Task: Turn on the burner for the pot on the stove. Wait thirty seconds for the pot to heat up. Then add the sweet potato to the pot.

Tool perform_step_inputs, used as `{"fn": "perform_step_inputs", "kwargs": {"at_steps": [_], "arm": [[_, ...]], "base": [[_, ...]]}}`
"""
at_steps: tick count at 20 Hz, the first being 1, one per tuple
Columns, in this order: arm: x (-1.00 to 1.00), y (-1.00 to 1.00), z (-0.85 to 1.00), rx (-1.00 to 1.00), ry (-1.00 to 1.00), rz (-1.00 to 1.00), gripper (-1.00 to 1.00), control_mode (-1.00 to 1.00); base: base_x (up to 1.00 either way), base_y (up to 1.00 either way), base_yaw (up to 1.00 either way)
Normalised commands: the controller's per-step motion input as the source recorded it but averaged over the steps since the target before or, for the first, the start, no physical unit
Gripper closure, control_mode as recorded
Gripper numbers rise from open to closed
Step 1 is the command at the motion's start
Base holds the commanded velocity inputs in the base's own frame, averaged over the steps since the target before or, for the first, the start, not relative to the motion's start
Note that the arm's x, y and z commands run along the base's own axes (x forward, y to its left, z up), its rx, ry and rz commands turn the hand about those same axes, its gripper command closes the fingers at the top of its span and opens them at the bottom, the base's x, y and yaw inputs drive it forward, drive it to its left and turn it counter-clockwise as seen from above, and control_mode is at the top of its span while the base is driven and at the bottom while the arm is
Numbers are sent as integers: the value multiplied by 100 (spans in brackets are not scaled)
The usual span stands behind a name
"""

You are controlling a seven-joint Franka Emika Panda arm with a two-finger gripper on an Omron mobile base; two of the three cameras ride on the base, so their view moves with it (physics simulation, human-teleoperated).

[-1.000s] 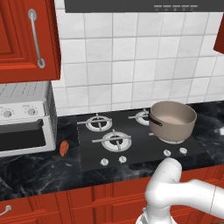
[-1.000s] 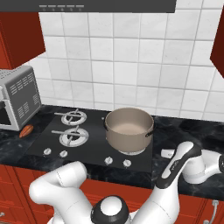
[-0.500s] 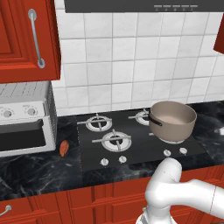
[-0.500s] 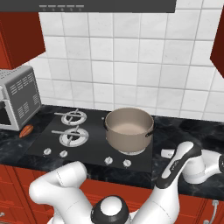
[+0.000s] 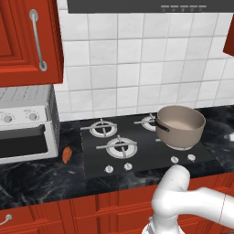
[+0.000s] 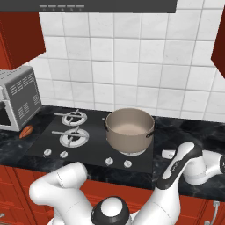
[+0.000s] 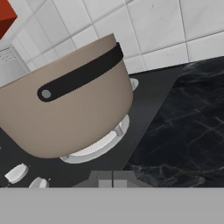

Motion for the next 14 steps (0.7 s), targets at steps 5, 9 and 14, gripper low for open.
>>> {"fn": "perform_step_inputs", "kwargs": {"at_steps": [5, 9, 14], "arm": [[0, 0, 0, 0, 0, 0, 100, -100], [0, 1, 0, 0, 0, 0, 100, -100], [-7, 4, 15, -2, 0, 0, 100, -100]], "base": [[0, 0, 0], [0, 0, 0], [0, 0, 0]]}}
